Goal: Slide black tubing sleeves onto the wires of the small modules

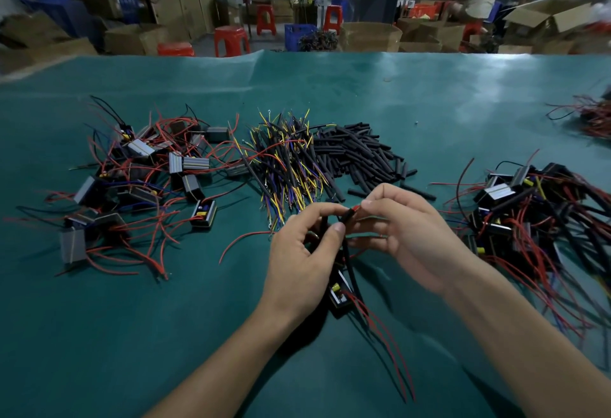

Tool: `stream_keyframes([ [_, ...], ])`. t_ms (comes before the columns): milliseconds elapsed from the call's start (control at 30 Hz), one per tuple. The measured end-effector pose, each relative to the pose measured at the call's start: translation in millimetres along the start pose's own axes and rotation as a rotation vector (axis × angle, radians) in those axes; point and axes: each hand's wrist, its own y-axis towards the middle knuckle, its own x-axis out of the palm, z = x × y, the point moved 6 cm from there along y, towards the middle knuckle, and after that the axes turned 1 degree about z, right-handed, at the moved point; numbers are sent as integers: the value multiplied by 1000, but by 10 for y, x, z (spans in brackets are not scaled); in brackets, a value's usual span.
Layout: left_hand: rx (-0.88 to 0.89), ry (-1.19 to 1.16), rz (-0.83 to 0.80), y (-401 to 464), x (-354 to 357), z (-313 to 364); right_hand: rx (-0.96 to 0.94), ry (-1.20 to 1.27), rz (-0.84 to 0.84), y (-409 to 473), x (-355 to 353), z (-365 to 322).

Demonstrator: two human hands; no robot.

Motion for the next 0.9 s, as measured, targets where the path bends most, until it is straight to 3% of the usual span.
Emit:
stream_keyframes([
  [267,-6,5,16,-15,-1,-10,44,19,-79,-20,35,40],
  [433,0,34,43,-11,-22,-20,15,-52,-43,5,-18,29],
  [900,84,215,3,-12,4,26,-178,-534,-1,12,-250,-196],
])
